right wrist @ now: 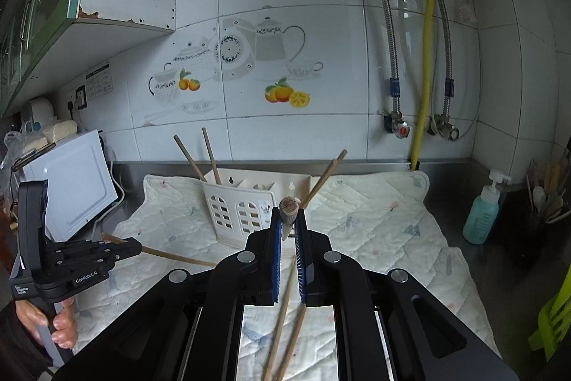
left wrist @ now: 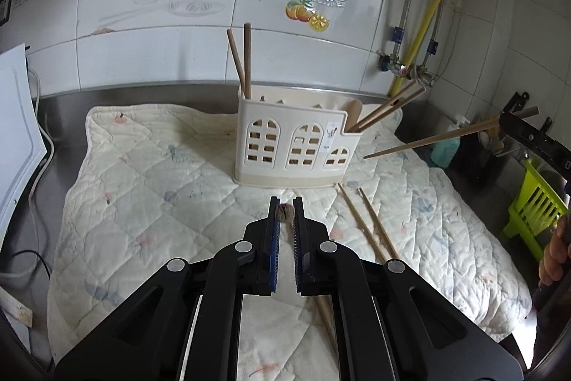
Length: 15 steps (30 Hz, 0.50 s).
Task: Organize utensils
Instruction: 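Lift both held chopsticks over the white holder with both tools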
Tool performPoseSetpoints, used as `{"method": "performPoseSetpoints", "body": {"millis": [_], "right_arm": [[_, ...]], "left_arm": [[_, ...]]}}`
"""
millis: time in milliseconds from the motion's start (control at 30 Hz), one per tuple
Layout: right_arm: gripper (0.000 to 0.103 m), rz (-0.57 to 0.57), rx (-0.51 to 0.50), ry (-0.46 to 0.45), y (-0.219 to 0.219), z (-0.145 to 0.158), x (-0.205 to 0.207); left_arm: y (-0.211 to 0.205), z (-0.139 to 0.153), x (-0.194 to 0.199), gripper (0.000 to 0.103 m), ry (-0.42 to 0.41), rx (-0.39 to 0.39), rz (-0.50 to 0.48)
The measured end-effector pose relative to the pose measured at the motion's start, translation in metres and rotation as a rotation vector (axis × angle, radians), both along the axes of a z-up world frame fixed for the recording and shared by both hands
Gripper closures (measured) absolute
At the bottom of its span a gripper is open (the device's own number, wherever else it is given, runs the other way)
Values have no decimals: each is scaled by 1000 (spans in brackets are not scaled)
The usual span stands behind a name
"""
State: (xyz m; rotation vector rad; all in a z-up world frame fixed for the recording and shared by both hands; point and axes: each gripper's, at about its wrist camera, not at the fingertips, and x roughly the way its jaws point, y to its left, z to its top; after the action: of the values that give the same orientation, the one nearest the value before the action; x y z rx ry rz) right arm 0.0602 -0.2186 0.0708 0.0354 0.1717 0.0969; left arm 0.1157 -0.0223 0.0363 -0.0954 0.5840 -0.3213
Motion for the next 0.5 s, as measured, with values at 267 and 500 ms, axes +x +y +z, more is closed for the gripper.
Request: {"method": "performPoseSetpoints", "body": {"millis": [267, 500], "right_arm": [[96, 19, -45, 33, 3, 40, 33], [96, 19, -80, 88, 6, 54, 64]], "left_arm": [[-2, 48, 18, 98, -71, 10, -16], [-8, 107, 30, 98, -195, -8, -31]]}}
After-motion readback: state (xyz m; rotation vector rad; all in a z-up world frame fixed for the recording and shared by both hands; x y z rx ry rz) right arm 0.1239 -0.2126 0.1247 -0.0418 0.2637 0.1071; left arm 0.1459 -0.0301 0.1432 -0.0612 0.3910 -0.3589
